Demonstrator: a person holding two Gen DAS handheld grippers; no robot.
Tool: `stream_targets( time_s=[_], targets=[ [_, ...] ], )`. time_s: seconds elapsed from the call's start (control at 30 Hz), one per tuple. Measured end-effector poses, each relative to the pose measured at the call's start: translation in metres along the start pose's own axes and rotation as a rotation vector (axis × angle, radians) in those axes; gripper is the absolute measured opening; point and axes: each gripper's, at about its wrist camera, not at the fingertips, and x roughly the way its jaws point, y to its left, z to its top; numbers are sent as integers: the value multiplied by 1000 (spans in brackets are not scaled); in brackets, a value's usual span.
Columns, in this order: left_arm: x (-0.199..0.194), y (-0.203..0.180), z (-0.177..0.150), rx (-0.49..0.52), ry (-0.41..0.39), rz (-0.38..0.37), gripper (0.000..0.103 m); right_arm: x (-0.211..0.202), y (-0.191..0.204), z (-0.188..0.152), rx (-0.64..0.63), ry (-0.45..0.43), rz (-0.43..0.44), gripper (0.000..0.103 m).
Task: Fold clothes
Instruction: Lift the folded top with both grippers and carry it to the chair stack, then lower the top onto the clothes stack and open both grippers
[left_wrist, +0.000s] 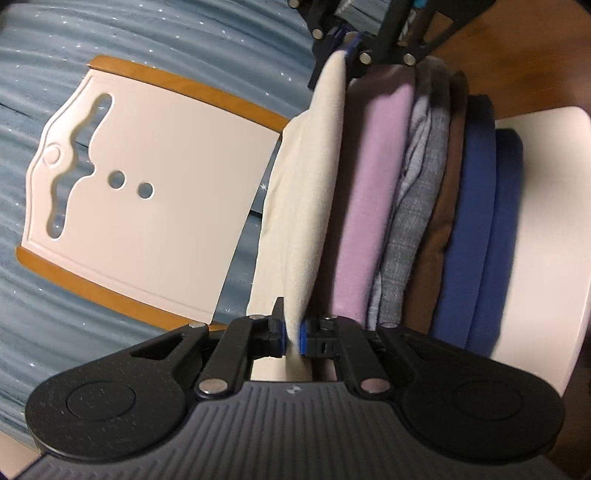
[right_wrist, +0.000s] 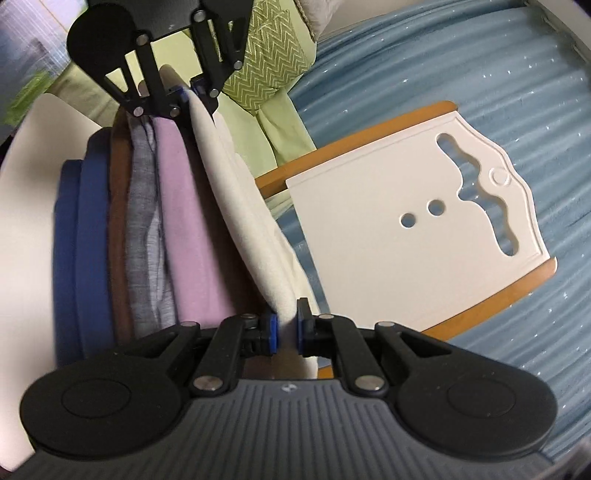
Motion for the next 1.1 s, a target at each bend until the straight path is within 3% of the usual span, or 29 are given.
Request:
stream_targets(
  time_s=[0.2,0.43,0.73,0.8,0.97,1.1],
  targets=[
    [4,4,-20,12,47,-2,9,-16,6,-10,-50,17,-21,8],
    [17,9,-13,-11,54,-10,4,-9,-1,-20,-52,30,-8,8],
    [14,5,-9,-29,50,5,3,-6,22,-23,-68,77,-4,8],
    [9,7,0,-40,53,9,4,-9,15,-24,-23,78,-4,8],
    [-26,-12,-20,-89,79,17,10,-24,10,-30,25,95,-14,10],
    [-43,-1,-33,-217,71,19,10,-48,1,-40,161,97,-35,14]
  ],
)
